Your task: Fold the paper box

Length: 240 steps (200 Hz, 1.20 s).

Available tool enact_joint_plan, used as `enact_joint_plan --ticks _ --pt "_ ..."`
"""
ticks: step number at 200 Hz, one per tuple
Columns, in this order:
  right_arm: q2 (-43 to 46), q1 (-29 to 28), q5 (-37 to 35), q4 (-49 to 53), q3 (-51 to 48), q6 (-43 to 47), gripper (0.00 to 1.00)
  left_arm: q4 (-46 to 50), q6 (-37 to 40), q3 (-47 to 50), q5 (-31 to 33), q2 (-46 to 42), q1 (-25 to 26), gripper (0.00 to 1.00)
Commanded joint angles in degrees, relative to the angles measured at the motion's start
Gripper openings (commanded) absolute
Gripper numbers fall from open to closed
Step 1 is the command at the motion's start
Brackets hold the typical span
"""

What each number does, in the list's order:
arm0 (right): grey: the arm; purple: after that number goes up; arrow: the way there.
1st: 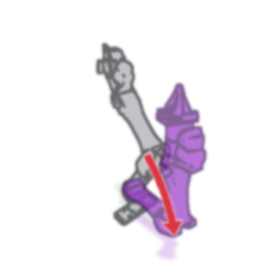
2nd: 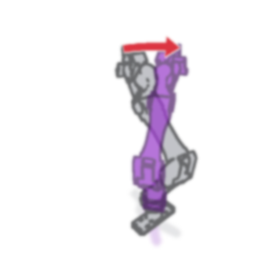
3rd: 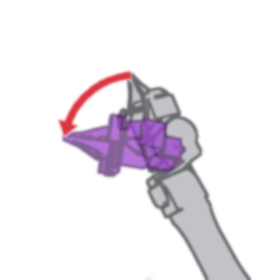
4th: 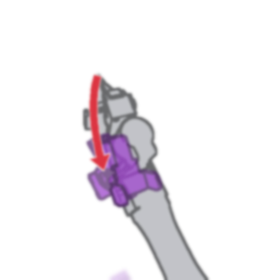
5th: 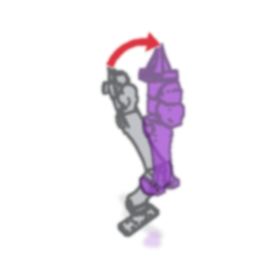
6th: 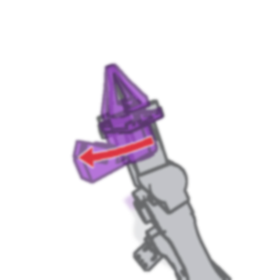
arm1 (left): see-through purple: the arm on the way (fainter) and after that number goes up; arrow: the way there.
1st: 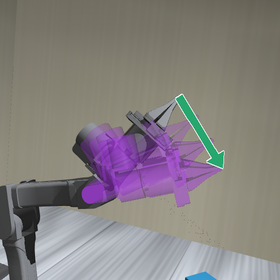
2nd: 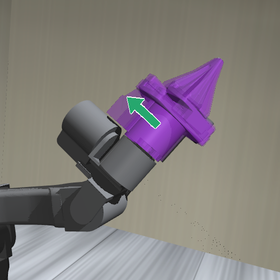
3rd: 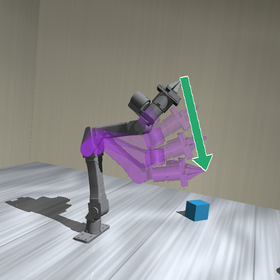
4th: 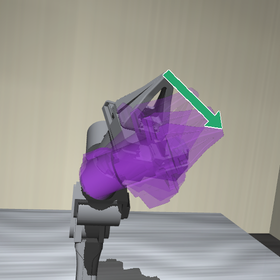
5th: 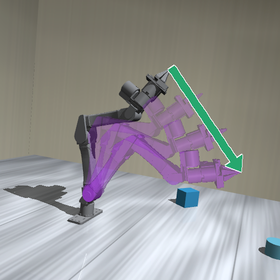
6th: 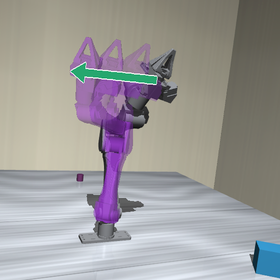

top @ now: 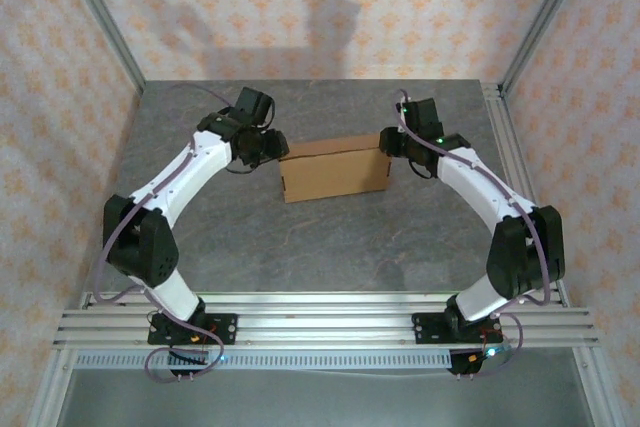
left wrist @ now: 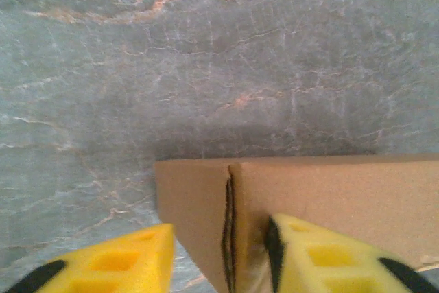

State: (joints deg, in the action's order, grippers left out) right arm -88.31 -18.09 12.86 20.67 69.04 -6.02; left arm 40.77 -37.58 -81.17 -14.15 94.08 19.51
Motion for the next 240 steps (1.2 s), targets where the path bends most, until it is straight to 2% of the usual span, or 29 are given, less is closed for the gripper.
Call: enact_joint_plan --ticks 1,31,71,83,110,119,133,142,156,169,212,240 --pt "-1.0 -0.3 -2.7 6.2 -2.9 -0.2 0.32 1.5 -0.9 7.2 0.5 -0.3 0.0 0.30" --pt "-0.8 0.1 -2.2 3.8 -6.6 -1.3 0.28 -1.8 -2.7 14.8 -1.0 -1.6 -0.1 0.23" --pt "0.8 0.9 3.8 -4.3 -15.6 -4.8 0.22 -4.7 -2.8 19.5 -1.5 -2.7 -0.1 0.19" --pt "1.1 1.3 5.8 -6.4 -17.2 -5.8 0.18 -5.0 -2.4 19.6 -1.5 -2.5 -0.1 0.15" --pt "2.1 1.8 7.7 -8.1 -18.1 -6.7 0.00 -5.4 -2.1 19.9 -1.4 -2.7 -0.1 0.06" --pt "2.6 1.8 8.2 -8.2 -17.8 -6.7 0.00 -5.3 -2.0 20.0 -1.4 -2.7 0.0 0.00" --pt "3.3 1.8 9.6 -8.5 -16.7 -6.6 0.00 -5.0 -1.9 19.8 -0.9 -3.0 -0.1 0.00" --pt "3.4 1.9 10.8 -8.1 -15.4 -6.4 0.00 -4.1 -1.9 19.2 -0.3 -3.2 -0.1 0.05" --pt "3.5 1.9 11.7 -7.3 -12.9 -6.0 0.18 -3.5 -1.5 18.0 0.3 -3.7 -0.1 0.22" --pt "3.7 1.8 11.5 -7.5 -11.2 -5.9 0.27 -3.3 -1.5 16.6 0.4 -4.3 -0.1 0.33" --pt "3.8 1.9 9.9 -6.0 -4.9 -4.3 0.52 -1.0 0.8 8.4 0.7 -4.7 -0.1 0.46" --pt "4.1 1.9 7.5 -3.1 -1.6 0.3 0.70 0.2 1.9 4.3 1.4 -5.3 -0.1 0.55"
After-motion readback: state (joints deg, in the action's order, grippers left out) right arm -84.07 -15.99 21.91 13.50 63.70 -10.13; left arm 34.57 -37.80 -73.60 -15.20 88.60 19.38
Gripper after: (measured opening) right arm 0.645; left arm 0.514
